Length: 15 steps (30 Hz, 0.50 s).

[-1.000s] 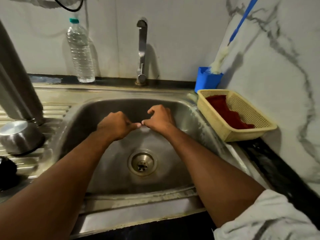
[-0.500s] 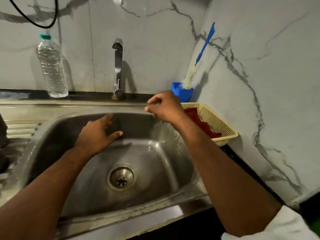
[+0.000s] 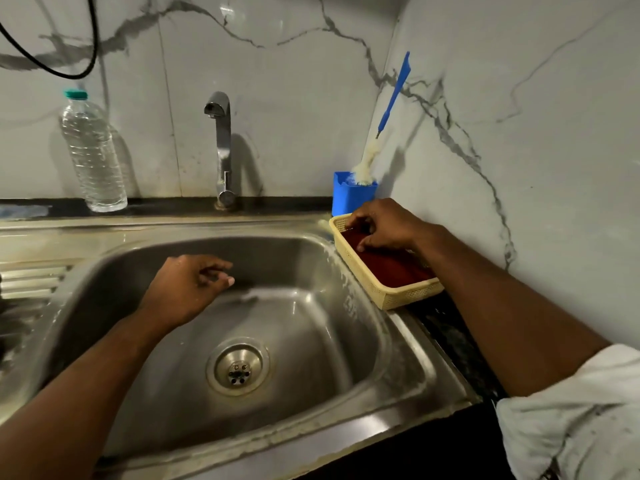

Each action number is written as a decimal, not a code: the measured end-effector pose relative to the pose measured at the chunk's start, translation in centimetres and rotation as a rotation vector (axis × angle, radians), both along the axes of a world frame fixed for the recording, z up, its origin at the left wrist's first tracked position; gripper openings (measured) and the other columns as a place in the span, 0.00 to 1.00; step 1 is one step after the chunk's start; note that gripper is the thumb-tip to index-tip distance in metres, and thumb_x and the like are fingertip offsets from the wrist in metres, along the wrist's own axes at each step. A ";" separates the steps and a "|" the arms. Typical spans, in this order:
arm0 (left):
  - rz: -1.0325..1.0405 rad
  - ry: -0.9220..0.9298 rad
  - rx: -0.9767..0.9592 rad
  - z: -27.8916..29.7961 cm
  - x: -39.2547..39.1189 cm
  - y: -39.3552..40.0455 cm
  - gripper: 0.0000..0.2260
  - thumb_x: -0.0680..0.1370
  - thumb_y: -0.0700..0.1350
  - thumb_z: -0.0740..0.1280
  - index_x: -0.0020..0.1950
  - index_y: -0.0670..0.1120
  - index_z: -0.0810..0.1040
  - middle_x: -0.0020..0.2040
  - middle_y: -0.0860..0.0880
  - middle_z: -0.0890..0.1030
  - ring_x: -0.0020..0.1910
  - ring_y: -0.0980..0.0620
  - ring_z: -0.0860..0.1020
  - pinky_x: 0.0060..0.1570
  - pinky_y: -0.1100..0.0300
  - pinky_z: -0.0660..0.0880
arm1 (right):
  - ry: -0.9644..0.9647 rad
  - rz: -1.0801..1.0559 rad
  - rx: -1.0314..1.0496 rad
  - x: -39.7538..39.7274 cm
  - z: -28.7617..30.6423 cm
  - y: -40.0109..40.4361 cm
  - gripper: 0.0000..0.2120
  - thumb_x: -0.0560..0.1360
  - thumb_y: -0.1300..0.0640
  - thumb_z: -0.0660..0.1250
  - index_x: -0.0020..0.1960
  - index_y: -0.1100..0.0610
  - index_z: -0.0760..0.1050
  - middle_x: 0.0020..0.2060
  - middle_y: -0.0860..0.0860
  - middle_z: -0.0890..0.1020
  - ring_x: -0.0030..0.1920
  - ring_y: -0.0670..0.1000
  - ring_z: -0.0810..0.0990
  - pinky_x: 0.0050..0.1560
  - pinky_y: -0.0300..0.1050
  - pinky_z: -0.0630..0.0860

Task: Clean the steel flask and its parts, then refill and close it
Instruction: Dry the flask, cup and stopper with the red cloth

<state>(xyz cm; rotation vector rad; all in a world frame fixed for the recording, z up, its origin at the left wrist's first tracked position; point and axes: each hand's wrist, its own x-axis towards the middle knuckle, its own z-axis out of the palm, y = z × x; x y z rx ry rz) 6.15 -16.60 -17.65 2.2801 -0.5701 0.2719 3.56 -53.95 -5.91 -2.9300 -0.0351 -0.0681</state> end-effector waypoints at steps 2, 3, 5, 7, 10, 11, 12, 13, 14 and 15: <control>0.006 0.008 0.000 -0.1 0.1 0.2 0.13 0.77 0.47 0.78 0.61 0.51 0.86 0.44 0.59 0.86 0.44 0.62 0.83 0.50 0.60 0.79 | 0.046 0.004 -0.011 0.3 -0.1 0.0 0.26 0.66 0.57 0.84 0.63 0.50 0.82 0.50 0.44 0.84 0.49 0.45 0.81 0.57 0.48 0.79; 0.005 0.013 0.003 -0.2 0.1 0.2 0.13 0.76 0.47 0.78 0.61 0.51 0.86 0.44 0.59 0.86 0.43 0.63 0.84 0.51 0.59 0.80 | 0.062 -0.001 -0.005 0.5 -0.3 -0.1 0.24 0.67 0.57 0.83 0.62 0.50 0.82 0.48 0.44 0.84 0.49 0.46 0.82 0.58 0.51 0.80; 0.004 0.020 -0.003 -0.3 0.1 0.2 0.13 0.76 0.46 0.78 0.60 0.50 0.87 0.43 0.59 0.86 0.43 0.62 0.84 0.52 0.58 0.81 | 0.083 -0.021 0.020 0.7 -0.5 -0.3 0.21 0.70 0.58 0.81 0.61 0.51 0.83 0.45 0.44 0.83 0.50 0.48 0.83 0.60 0.53 0.80; 0.006 0.018 -0.009 -0.4 0.1 0.2 0.13 0.76 0.45 0.78 0.60 0.49 0.87 0.43 0.58 0.86 0.43 0.61 0.84 0.49 0.61 0.79 | 0.107 -0.038 0.030 0.8 -0.6 -0.4 0.20 0.71 0.58 0.80 0.62 0.52 0.83 0.43 0.43 0.81 0.51 0.49 0.82 0.60 0.51 0.79; 0.002 0.016 -0.001 -0.5 0.1 0.3 0.13 0.76 0.45 0.78 0.60 0.48 0.87 0.43 0.58 0.86 0.43 0.62 0.84 0.47 0.65 0.77 | 0.140 -0.044 -0.009 0.9 -0.2 -0.3 0.16 0.71 0.56 0.81 0.57 0.53 0.84 0.44 0.45 0.82 0.50 0.50 0.81 0.56 0.48 0.79; 0.001 0.018 0.000 -0.5 0.1 0.3 0.13 0.76 0.45 0.78 0.60 0.48 0.87 0.43 0.58 0.85 0.42 0.62 0.83 0.46 0.65 0.76 | 0.150 -0.045 -0.037 1.0 0.0 -0.1 0.14 0.71 0.56 0.81 0.55 0.53 0.84 0.45 0.46 0.82 0.50 0.49 0.81 0.54 0.48 0.79; -0.001 0.018 0.001 -0.5 0.1 0.3 0.13 0.76 0.45 0.78 0.60 0.48 0.87 0.42 0.58 0.85 0.42 0.62 0.83 0.46 0.65 0.76 | 0.155 -0.043 -0.071 1.1 0.2 0.2 0.14 0.70 0.56 0.81 0.54 0.53 0.84 0.47 0.47 0.83 0.49 0.49 0.81 0.54 0.48 0.79; -0.003 0.015 0.002 -0.5 0.1 0.3 0.13 0.76 0.45 0.78 0.60 0.48 0.87 0.42 0.59 0.85 0.42 0.62 0.83 0.46 0.65 0.76 | 0.154 -0.044 -0.105 1.3 0.5 0.4 0.13 0.69 0.56 0.82 0.52 0.52 0.84 0.47 0.47 0.83 0.49 0.49 0.81 0.54 0.49 0.80; -0.006 0.010 0.003 -0.5 0.2 0.3 0.13 0.76 0.45 0.78 0.60 0.48 0.87 0.42 0.59 0.84 0.42 0.62 0.83 0.46 0.64 0.76 | 0.150 -0.049 -0.139 1.4 0.6 0.7 0.13 0.68 0.56 0.82 0.50 0.51 0.83 0.47 0.47 0.83 0.49 0.49 0.81 0.54 0.50 0.80; -0.009 0.007 0.002 -0.5 0.2 0.3 0.13 0.76 0.45 0.78 0.60 0.48 0.87 0.42 0.59 0.84 0.42 0.62 0.83 0.46 0.64 0.77 | 0.145 -0.055 -0.172 1.4 0.8 0.8 0.13 0.68 0.56 0.83 0.49 0.50 0.83 0.46 0.47 0.84 0.48 0.49 0.81 0.53 0.50 0.80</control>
